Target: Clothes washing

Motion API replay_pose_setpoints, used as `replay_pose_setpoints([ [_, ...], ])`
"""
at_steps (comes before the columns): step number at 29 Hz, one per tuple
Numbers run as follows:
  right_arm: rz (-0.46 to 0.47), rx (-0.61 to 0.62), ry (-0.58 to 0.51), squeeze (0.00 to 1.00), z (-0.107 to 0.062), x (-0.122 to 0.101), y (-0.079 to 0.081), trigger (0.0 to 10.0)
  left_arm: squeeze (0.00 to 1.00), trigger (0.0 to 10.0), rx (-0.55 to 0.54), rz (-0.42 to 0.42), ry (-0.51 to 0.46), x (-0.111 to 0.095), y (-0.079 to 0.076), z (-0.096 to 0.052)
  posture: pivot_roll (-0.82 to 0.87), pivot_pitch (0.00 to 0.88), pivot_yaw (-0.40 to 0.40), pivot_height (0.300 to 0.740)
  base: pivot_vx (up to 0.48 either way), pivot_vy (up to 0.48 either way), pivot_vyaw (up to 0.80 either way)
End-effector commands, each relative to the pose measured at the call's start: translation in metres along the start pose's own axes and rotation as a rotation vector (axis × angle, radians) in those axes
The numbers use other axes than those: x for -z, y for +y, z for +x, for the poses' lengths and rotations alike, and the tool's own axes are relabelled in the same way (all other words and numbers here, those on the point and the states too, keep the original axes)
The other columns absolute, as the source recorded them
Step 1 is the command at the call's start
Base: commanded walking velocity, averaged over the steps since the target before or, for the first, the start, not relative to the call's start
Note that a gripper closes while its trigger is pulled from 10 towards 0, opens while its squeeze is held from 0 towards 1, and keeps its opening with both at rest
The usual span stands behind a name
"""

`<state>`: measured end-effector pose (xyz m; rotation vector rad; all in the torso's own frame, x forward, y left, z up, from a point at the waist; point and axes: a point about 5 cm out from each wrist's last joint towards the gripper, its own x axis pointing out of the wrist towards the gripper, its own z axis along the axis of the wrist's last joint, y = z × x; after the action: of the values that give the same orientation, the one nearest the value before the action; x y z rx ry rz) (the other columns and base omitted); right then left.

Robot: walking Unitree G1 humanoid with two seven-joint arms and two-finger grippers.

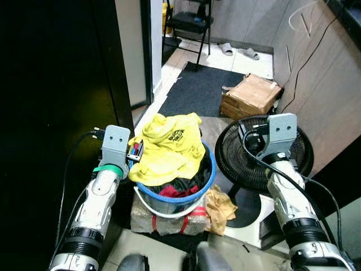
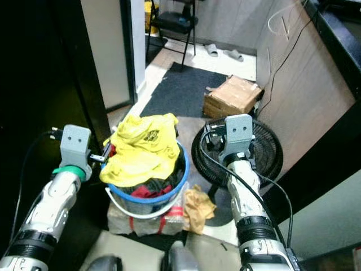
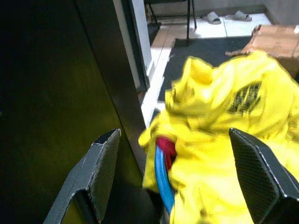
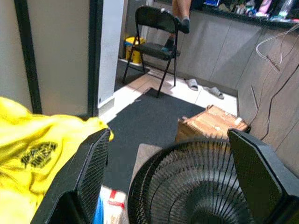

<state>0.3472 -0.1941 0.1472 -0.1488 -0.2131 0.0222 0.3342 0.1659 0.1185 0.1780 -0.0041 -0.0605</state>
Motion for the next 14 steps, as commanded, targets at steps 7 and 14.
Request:
replay_pose_setpoints([
  [7,0.019,0.008,0.015,0.00,-0.0024,0.0042,-0.0007,10.0,0.00,10.0,-0.006,-0.005,0.031,0.0088,0.0012,-0.0025,-0.02,0.044,0.003,0.580,0.000,0.000,0.00],
  [14,0.021,0.008,0.015,0.00,-0.0027,0.0046,-0.0011,10.0,0.00,10.0,-0.006,-0.006,0.031,0.0088,0.0013,-0.0025,-0.02,0.045,0.004,0.550,0.000,0.000,0.00],
])
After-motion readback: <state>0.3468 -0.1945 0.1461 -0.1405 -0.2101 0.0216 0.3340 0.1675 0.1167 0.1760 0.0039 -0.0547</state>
